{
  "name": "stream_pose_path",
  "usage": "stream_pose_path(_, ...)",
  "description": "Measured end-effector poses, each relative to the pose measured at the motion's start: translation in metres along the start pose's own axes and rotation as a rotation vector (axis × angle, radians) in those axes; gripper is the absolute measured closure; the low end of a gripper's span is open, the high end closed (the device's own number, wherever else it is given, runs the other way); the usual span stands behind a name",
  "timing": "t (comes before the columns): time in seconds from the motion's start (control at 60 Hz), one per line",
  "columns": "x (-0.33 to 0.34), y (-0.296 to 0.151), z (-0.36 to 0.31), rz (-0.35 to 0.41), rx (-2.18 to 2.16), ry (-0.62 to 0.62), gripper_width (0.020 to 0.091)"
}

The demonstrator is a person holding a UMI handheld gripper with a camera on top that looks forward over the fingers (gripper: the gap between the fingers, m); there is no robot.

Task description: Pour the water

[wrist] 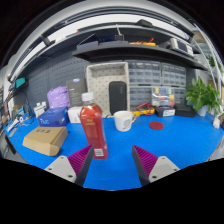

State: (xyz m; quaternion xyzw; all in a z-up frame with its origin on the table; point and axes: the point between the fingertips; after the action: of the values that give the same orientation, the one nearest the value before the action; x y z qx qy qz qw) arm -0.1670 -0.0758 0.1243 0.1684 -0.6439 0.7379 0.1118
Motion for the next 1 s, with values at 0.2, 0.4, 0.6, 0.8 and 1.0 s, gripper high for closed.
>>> stream_pose_path(0.2, -0.039, -0.018, 0.006, 0.009, 0.049, -0.039, 0.0319)
stream_pose_path(0.4, -0.090, -0.036, 0.026, 0.034, 0.077, -0.062, 0.0412)
stream_pose_path(0.6, -0.128, -0.042, 0.057, 0.062, 0.068, -0.046, 0.0667)
stream_pose_path(0.8, -0.155, -0.045, 0.057, 0.080, 0.097, -0.025, 0.0818)
stream_pose_path(1.0, -0.155, -0.047, 0.058, 0.067, 0.057, -0.029, 0.0822)
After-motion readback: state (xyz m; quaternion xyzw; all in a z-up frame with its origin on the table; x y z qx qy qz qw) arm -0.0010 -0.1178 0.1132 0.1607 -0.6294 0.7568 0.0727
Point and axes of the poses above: the point between the fingertips, and its own axes, seen from behind it with the camera up: z to the right, y down, x backward, against the way the camera looks, and after that the axes turned 11 degrees about x, right-handed
